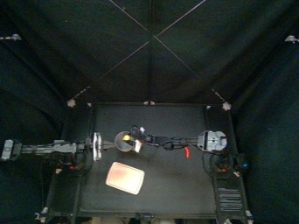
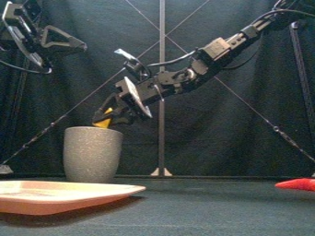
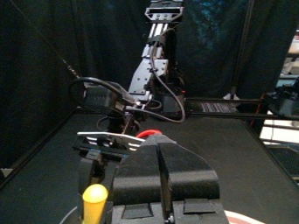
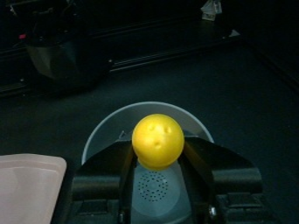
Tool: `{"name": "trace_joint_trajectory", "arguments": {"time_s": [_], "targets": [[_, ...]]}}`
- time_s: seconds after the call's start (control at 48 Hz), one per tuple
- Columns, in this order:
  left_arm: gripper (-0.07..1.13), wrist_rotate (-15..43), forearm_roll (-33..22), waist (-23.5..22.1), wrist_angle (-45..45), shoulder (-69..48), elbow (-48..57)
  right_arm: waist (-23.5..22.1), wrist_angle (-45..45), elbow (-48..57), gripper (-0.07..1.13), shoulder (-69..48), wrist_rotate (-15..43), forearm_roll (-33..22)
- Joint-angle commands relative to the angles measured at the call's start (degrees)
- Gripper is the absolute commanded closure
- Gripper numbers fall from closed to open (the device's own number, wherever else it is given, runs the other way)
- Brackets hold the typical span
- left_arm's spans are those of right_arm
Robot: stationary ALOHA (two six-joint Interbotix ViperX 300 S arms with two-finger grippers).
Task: Pick the yellow can then place it in the grey bowl
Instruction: Drop yellow can in the grey bowl and return to neutral
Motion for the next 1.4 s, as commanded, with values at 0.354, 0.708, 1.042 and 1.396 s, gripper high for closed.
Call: {"name": "trace_joint_trajectory", "arguments": {"time_s": [0.354,0.708,1.042,1.396], "targets": [[1.08,0.00,1.05,0.09,-0.18,0.26,-0.79,1.05,-0.88,-0.79,0.12,-1.85,-0.18,4.22],[1.08,0.00,1.05,-0.26,0.44,0.26,-0.26,2.81,-8.96,10.63,0.11,-11.51,-0.18,2.90],[1.08,0.09,1.05,-0.35,0.44,0.26,0.35,6.68,-23.73,34.45,0.11,-29.36,-0.26,2.90],[1.08,0.09,1.49,0.00,0.44,0.26,0.53,8.79,-26.46,48.16,0.11,-43.51,-0.35,2.90]]}}
